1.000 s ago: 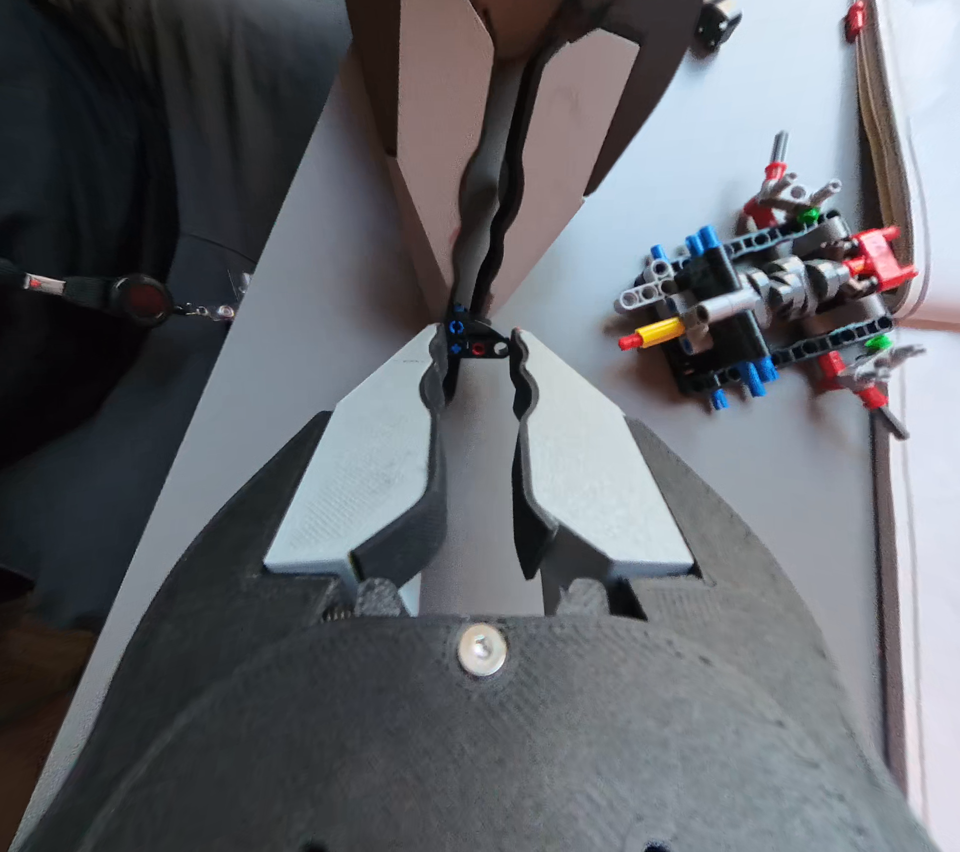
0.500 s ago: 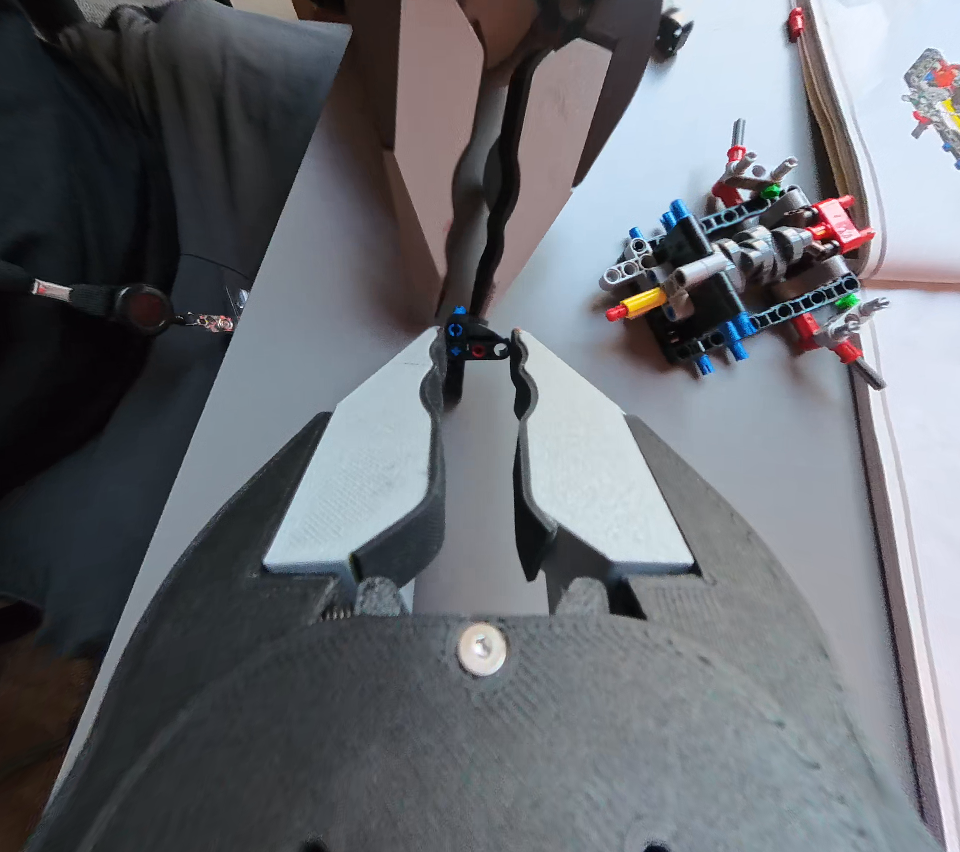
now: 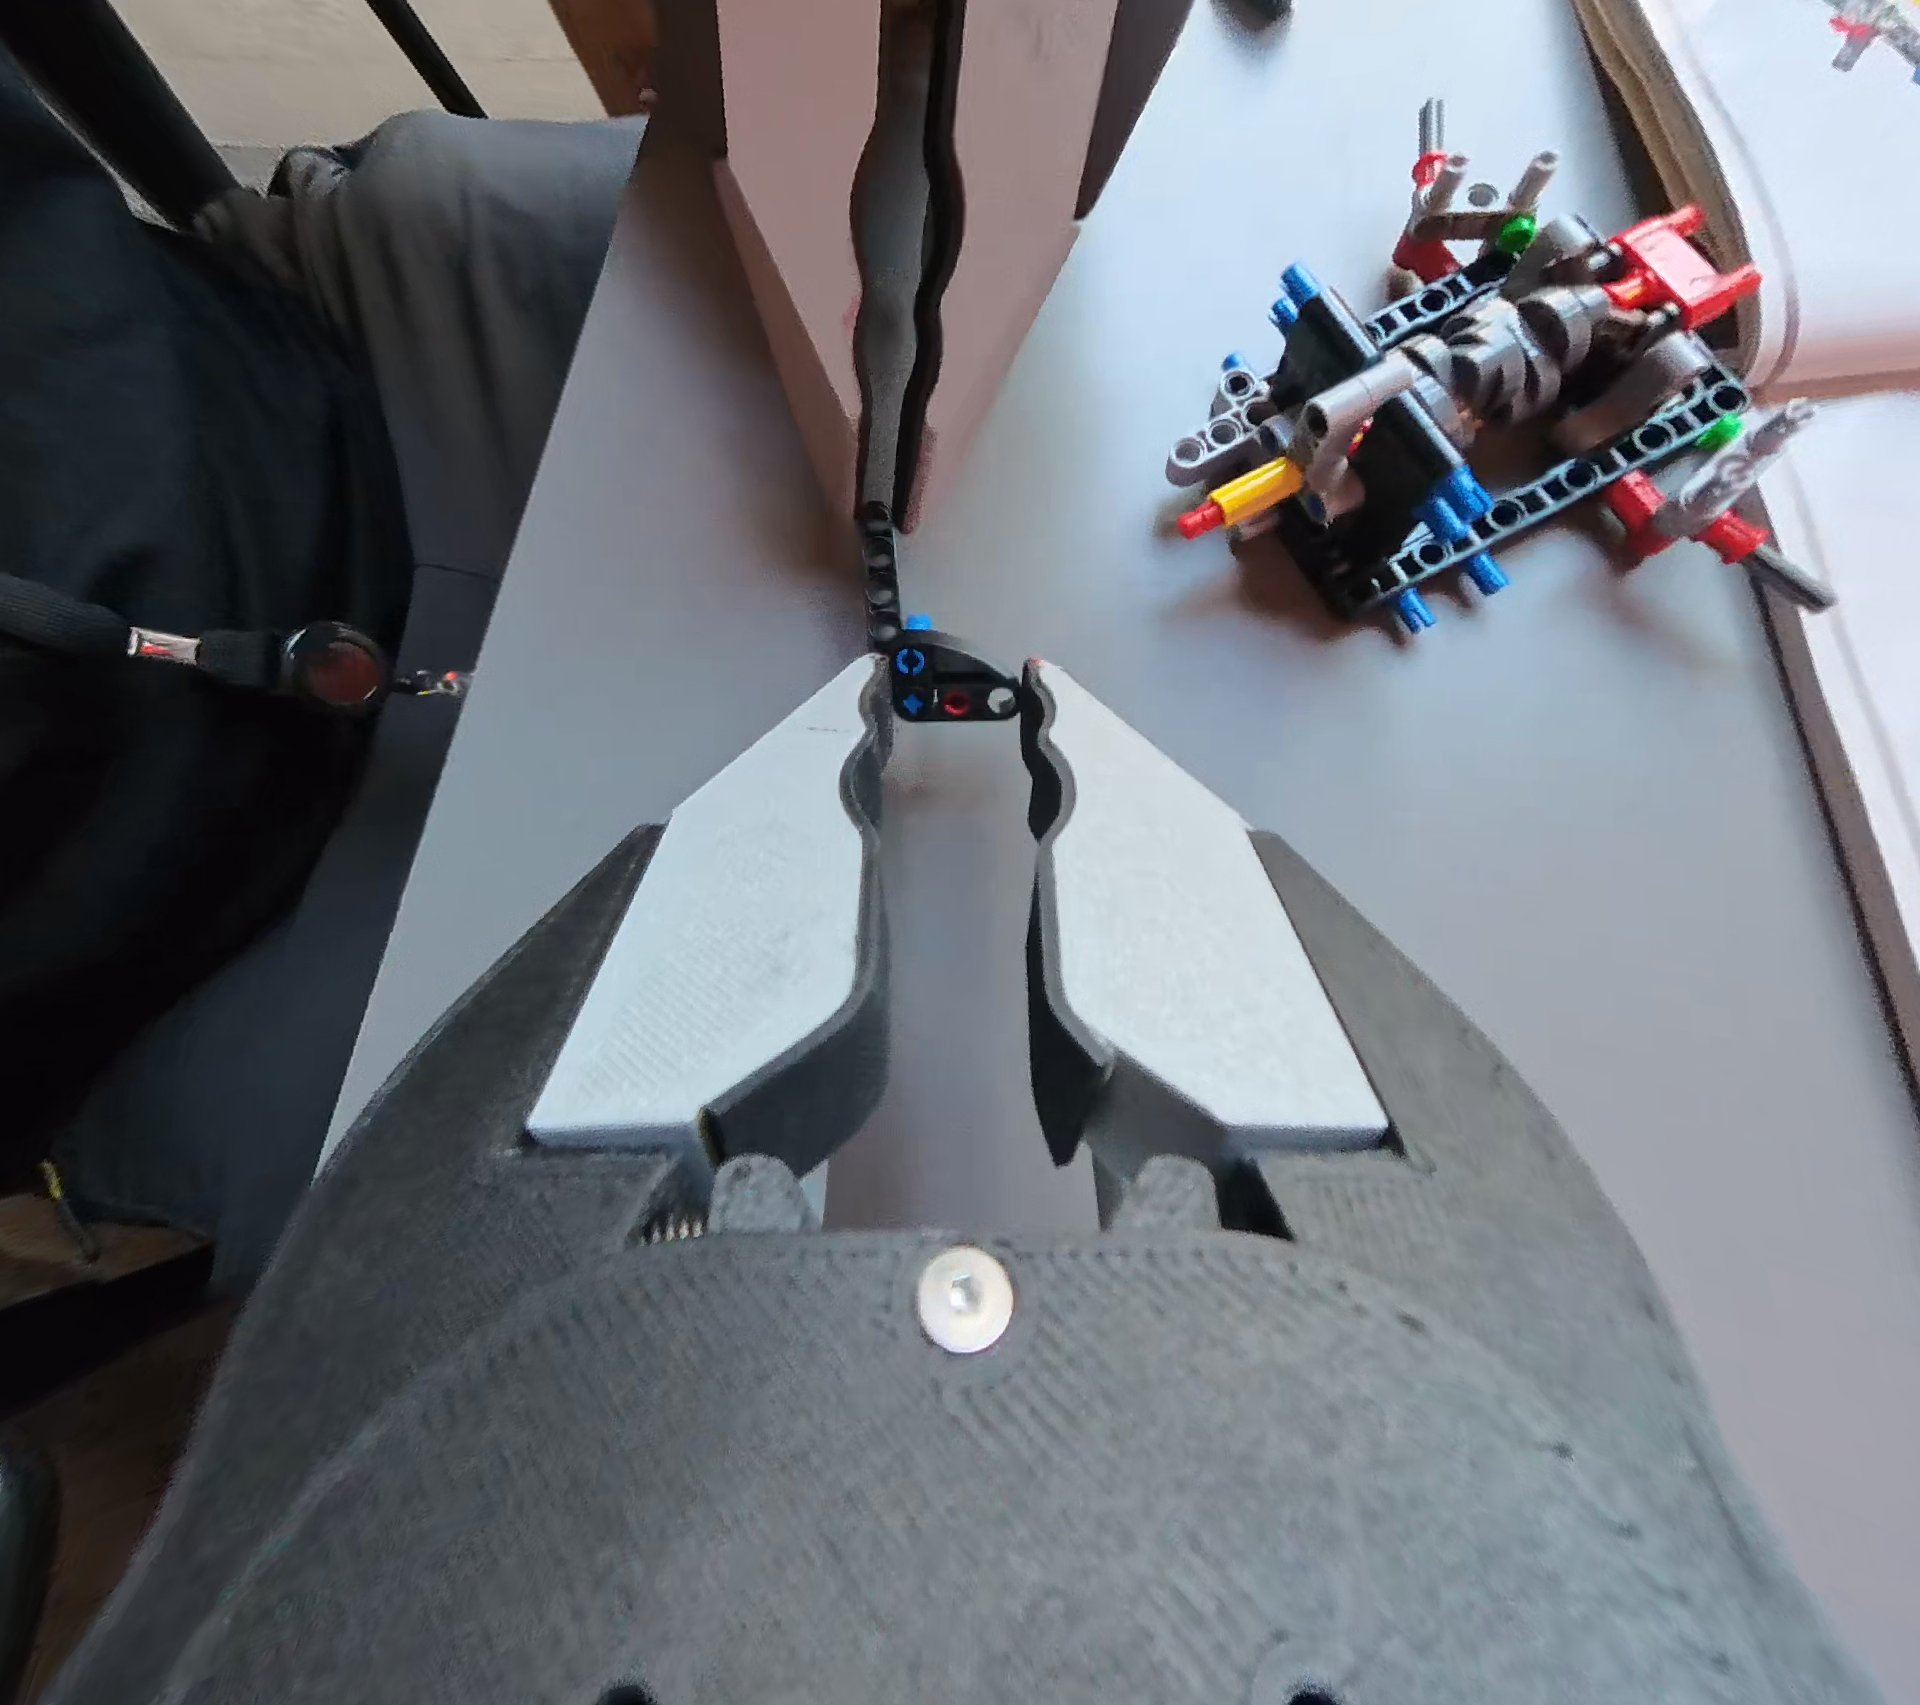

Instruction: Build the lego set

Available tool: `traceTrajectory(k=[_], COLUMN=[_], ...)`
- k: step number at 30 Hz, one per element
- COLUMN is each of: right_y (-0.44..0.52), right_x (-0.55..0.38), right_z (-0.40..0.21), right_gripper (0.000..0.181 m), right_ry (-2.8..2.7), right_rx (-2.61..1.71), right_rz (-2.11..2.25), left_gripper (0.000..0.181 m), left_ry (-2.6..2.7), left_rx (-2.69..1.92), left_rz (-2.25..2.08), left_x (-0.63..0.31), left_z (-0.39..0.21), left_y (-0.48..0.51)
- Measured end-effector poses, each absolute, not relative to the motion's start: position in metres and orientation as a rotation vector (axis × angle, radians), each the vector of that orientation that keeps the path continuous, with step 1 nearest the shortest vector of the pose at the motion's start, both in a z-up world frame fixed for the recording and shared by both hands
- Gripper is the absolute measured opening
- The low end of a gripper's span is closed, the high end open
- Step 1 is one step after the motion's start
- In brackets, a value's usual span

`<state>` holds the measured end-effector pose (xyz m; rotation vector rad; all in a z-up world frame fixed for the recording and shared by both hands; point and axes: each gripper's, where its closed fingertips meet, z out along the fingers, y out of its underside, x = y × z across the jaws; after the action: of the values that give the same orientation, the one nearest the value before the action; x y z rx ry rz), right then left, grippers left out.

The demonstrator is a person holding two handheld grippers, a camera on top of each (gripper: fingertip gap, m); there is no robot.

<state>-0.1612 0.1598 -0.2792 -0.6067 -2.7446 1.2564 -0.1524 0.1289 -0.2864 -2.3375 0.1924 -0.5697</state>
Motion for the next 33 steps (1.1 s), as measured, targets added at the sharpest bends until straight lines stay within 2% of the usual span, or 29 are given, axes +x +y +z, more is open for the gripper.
traceTrajectory(k=[8,15,25,27,29,33], right_y=[0.142,0.148,0.154,0.151,0.149,0.147], right_x=[-0.159,-0.169,-0.176,-0.176,-0.178,-0.185], right_z=[-0.278,-0.254,-0.252,-0.253,-0.254,-0.254], right_gripper=[0.022,0.022,0.022,0.022,0.022,0.022], right_ry=[-2.739,-2.619,-2.577,-2.584,-2.572,-2.512], right_rx=[-0.658,-0.792,-0.876,-0.864,-0.866,-0.897], right_rz=[1.428,1.725,1.765,1.746,1.727,1.674], left_gripper=[0.004,0.0,0.025,0.024,0.007,0.006], left_ry=[0.196,0.134,-0.012,-0.035,-0.04,-0.168], left_rx=[-2.347,-2.371,-2.481,-2.522,-2.527,-2.447], left_rz=[-0.504,-0.572,-0.357,-0.345,-0.355,-0.497], left_x=[-0.175,-0.177,-0.191,-0.189,-0.187,-0.183], left_z=[-0.261,-0.28,-0.276,-0.286,-0.293,-0.292], left_y=[0.118,0.113,0.085,0.085,0.089,0.101])
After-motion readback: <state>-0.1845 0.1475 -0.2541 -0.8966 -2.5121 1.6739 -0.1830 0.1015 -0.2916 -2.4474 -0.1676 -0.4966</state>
